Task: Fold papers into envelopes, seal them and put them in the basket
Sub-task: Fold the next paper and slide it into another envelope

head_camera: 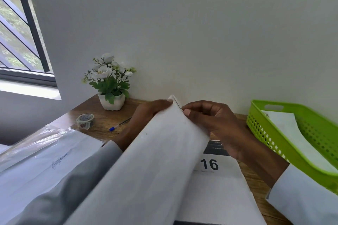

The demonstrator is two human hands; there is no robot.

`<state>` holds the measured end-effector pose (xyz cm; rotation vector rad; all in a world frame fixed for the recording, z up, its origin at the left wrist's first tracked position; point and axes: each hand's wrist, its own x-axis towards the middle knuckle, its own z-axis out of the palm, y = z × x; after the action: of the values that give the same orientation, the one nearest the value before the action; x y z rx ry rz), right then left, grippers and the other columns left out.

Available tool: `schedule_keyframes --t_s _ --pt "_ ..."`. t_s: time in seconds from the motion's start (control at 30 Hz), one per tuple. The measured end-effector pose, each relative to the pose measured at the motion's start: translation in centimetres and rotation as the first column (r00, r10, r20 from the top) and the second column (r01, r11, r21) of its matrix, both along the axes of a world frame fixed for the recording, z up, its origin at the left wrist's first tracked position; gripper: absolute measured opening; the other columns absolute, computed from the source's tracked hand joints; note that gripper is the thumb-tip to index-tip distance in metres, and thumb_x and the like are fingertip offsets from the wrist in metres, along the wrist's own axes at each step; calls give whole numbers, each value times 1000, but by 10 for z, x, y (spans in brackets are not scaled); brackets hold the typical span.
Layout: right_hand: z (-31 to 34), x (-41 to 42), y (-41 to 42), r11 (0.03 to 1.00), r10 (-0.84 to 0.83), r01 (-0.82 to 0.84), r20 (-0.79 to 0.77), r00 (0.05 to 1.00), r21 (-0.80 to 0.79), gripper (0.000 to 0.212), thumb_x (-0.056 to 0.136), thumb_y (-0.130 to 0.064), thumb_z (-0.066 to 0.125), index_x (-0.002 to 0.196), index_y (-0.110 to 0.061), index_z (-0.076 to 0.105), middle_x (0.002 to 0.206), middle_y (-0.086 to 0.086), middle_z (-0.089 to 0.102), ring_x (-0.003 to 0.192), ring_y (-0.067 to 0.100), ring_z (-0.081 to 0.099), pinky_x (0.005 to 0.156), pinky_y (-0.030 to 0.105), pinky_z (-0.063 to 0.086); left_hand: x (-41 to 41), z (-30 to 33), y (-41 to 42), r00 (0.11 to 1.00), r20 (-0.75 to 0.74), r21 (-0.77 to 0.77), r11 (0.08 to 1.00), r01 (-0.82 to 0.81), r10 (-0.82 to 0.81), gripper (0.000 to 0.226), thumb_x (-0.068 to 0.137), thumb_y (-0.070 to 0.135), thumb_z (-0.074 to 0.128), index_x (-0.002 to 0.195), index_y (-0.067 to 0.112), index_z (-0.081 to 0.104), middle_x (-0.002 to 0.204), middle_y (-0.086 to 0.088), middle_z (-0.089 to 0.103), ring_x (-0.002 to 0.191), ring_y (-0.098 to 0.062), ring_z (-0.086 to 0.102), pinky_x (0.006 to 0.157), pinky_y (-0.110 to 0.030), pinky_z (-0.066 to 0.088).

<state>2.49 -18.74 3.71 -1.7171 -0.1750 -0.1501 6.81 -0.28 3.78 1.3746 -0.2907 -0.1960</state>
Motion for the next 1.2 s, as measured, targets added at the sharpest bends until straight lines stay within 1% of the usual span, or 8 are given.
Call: schedule_keyframes --t_s 0.2,0.33,0.4,0.53,0.73,0.9,1.03,1.2 --pt "2 4 -9 988 -1 21 -132 991 152 30 66 -29 86 92 -14 79 91 3 78 77 13 70 61 21 53 -2 -11 -2 999 4 24 999 -41 41 20 83 2 62 99 3 74 95 -21 74 82 -31 69 68 -30 57" --pt "2 3 -12 994 -15 34 -172 985 105 25 67 -18 86 91 -15 80 92 3 79 76 10 71 58 17 52 -3 -10 -2 999 21 54 998 -39 38 20 80 22 73 90 6 77 88 -13 76 78 -26 73 59 -25 56" --pt "1 3 -11 998 8 5 -183 983 69 27 67 -15 86 94 -15 79 96 4 78 84 15 74 63 21 56 -4 -12 -2 999 23 76 997 -24 23 34 73 34 77 89 5 77 88 -14 76 79 -27 73 62 -27 57" --pt "-2 3 -7 998 47 -39 -193 980 47 34 67 -21 87 99 -15 78 100 10 78 98 29 73 90 38 56 -7 -16 -3 1000 30 131 991 3 -7 9 78 15 78 82 8 77 81 -15 75 68 -21 71 58 -25 54" --pt "-3 4 -4 995 5 16 -219 976 96 34 58 -21 91 88 -10 79 91 12 78 79 23 74 68 29 57 -7 -15 -2 1000 10 108 994 12 -13 6 82 8 73 84 4 77 88 -20 75 77 -30 71 72 -37 57" --pt "-3 6 -7 993 -17 42 -218 976 111 29 54 -19 91 79 -10 79 84 9 78 70 19 71 60 24 54 -4 -12 0 998 10 129 989 -69 69 11 85 10 70 86 1 76 88 -22 74 80 -37 70 81 -51 56" --pt "-2 9 -11 987 -34 67 -215 976 146 34 53 -15 89 83 -2 78 83 11 77 69 19 71 60 25 57 0 -10 5 991 5 116 985 -130 130 14 84 12 71 85 -2 74 88 -27 72 72 -31 66 72 -43 57" --pt "-1 12 -17 976 -22 73 -240 971 207 16 67 -4 83 82 -1 77 81 14 76 68 22 72 60 27 58 6 -7 9 979 30 88 975 -204 202 13 83 9 71 85 -3 74 88 -26 72 71 -30 66 71 -38 57"
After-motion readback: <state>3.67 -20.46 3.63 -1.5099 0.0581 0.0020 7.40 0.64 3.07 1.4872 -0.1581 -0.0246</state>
